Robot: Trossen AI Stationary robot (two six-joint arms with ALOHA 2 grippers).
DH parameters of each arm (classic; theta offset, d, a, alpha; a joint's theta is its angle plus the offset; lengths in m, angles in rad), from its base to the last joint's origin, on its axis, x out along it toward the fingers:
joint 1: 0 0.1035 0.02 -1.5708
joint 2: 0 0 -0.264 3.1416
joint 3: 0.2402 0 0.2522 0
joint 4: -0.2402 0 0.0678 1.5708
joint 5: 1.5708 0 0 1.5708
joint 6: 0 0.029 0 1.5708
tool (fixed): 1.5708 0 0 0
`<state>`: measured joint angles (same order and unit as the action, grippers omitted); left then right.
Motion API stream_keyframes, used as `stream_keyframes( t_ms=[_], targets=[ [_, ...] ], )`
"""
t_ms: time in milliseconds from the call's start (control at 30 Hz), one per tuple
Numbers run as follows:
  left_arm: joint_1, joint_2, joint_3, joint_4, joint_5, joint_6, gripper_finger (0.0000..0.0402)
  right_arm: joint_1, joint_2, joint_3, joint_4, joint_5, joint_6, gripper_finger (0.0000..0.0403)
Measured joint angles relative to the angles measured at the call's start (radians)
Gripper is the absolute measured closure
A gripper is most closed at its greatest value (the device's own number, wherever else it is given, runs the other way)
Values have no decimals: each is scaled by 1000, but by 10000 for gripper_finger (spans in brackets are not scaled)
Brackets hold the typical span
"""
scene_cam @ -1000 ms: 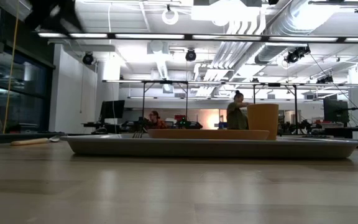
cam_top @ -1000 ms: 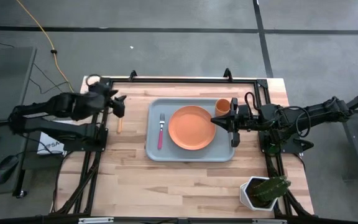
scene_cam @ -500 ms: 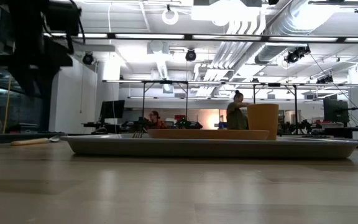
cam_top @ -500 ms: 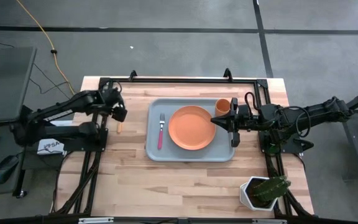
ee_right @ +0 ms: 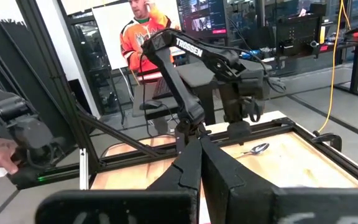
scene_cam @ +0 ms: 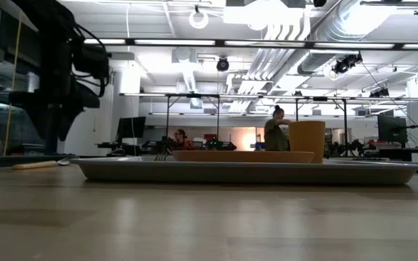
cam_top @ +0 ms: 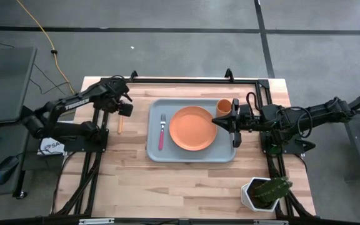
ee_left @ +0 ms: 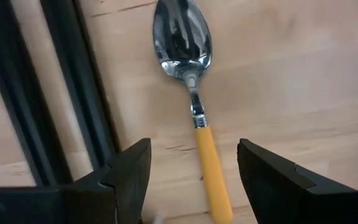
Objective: Pick and place plate/cup/fork/spoon on tray
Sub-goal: Put the yellow spoon on the gray tray to the left of the pink fork
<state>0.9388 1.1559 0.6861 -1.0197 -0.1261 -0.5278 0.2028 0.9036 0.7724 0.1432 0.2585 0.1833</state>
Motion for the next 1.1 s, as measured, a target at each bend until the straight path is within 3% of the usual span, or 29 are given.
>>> stream_keyframes(
  t_ms=[500, 767, 1100],
  targets=[
    [5, 200, -7, 112, 32, -29, 179, 0, 0, 0, -2, 0, 0, 403],
    [5, 198, -149, 221, 101, -122, 179, 0, 0, 0, -3, 0, 0, 403],
    [12, 140, -180, 256, 97, -135, 179, 0, 0, 0, -3, 0, 0, 403]
  ],
)
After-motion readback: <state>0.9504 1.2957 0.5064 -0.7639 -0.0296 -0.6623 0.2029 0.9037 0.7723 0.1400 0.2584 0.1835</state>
